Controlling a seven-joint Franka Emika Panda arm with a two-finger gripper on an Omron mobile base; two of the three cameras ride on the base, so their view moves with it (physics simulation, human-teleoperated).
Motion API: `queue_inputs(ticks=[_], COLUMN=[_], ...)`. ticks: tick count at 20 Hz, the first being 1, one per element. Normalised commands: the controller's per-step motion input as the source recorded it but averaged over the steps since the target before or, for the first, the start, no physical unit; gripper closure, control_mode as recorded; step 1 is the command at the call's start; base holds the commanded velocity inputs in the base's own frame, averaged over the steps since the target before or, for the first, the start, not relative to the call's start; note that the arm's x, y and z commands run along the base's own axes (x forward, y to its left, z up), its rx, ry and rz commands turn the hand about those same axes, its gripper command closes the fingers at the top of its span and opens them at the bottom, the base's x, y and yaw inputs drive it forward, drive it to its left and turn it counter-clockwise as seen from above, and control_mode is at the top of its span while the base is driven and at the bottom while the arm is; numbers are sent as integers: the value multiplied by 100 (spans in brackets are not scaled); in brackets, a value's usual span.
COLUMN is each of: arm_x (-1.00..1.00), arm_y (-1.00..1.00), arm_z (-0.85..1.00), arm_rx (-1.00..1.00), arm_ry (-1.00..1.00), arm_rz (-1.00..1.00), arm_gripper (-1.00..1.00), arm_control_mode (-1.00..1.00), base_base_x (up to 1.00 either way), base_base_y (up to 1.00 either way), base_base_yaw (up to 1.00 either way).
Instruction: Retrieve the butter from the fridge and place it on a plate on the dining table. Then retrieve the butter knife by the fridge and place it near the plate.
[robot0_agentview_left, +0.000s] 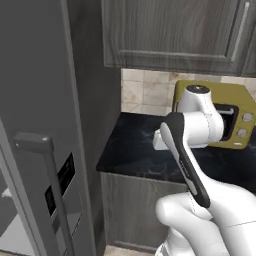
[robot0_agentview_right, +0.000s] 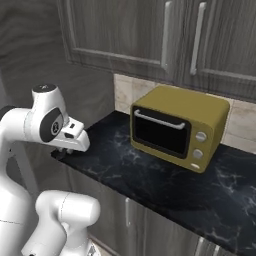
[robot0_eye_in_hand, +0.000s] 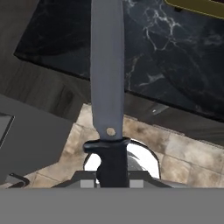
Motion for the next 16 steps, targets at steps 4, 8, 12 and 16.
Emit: queue_inputs(ticks=[4,8,12,16], arm_x=[0,0,0,0], arm_y=[0,0,0,0], arm_z=[0,0,0,0], arm_rx=[0,0,0,0], arm_ry=[0,0,0,0], arm_rz=[0,0,0,0], arm_gripper=[100,100,100,100], arm_control_mode=[100,100,100,100], base_base_x=[-46,-53,-53,-21], base_base_y=[-19,-43,-70,-97], base_base_yaw=[-40,-50,-57,-57])
